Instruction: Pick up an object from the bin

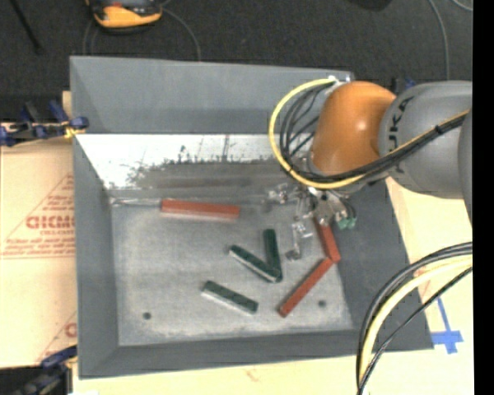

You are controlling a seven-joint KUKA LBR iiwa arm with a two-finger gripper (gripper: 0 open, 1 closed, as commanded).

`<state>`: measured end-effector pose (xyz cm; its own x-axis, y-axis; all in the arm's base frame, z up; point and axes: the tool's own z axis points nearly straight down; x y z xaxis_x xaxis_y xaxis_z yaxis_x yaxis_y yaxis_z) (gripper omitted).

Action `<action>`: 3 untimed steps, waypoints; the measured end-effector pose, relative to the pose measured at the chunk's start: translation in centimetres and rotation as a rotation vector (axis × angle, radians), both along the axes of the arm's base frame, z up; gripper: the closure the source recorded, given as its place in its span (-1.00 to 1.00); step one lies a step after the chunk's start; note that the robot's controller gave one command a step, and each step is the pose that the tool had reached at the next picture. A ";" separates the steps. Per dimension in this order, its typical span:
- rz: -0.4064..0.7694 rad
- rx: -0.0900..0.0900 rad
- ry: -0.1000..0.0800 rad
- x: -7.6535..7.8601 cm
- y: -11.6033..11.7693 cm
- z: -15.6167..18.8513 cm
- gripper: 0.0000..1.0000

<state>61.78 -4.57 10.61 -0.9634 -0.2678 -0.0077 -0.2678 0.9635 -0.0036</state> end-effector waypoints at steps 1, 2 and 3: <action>0.276 0.000 0.006 -2.2 -0.8 -3.5 1.00; 0.276 0.000 0.006 -2.2 -0.8 -3.5 -1.00; 0.276 0.000 0.006 -2.2 -0.8 -3.5 -1.00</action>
Offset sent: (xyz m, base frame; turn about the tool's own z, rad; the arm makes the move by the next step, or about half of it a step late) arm 0.0000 0.0000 0.0000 0.0000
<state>59.59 -5.36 7.11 -0.8542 -0.5200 -0.0022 -0.5200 0.8542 -0.0013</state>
